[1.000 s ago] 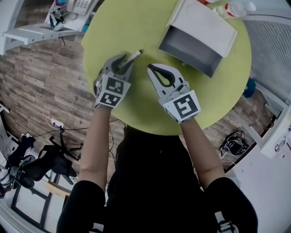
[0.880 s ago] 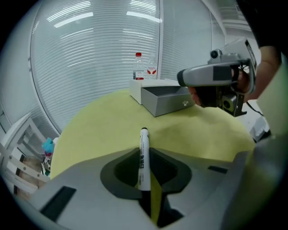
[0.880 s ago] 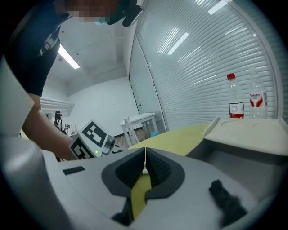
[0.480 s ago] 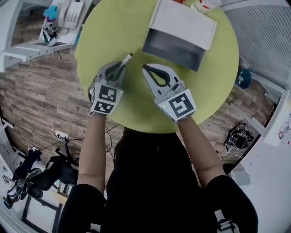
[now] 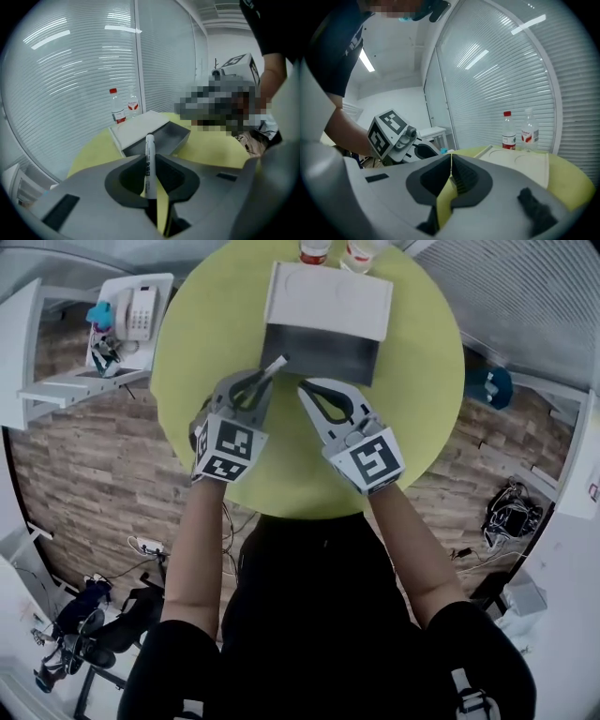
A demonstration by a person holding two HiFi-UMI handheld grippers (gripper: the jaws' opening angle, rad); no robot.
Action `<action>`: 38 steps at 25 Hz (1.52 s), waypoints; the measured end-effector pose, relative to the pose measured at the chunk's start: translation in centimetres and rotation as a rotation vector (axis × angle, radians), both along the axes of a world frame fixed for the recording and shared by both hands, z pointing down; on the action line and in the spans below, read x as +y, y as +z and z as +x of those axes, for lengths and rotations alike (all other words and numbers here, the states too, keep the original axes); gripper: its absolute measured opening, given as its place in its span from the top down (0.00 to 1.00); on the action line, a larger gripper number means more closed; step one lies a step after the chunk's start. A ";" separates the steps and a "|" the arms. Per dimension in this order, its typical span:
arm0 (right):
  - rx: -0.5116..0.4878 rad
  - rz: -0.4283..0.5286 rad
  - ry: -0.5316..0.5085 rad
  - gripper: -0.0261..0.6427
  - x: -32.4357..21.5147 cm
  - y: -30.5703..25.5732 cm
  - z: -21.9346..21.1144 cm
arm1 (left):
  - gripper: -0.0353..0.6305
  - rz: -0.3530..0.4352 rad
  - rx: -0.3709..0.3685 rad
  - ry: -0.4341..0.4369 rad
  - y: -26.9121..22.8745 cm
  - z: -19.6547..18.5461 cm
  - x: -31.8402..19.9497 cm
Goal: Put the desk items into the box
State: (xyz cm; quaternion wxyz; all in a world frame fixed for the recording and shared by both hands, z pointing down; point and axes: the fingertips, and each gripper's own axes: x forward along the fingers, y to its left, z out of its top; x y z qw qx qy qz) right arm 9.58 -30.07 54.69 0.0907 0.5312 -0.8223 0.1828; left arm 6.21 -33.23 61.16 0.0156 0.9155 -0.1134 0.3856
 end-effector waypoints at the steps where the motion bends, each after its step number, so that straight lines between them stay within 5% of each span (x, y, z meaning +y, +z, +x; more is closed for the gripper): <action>1: -0.006 0.000 0.016 0.93 0.1 -0.2 0.7 | 0.84 -0.003 0.007 0.017 -0.2 1.0 0.1; 18: 0.009 -0.014 0.242 0.93 3.7 2.2 10.9 | 0.84 -0.001 -0.021 0.256 2.6 12.4 2.6; 38: -0.027 -0.030 0.372 0.93 6.4 4.5 15.3 | 0.84 -0.061 -0.131 0.372 8.6 17.1 3.9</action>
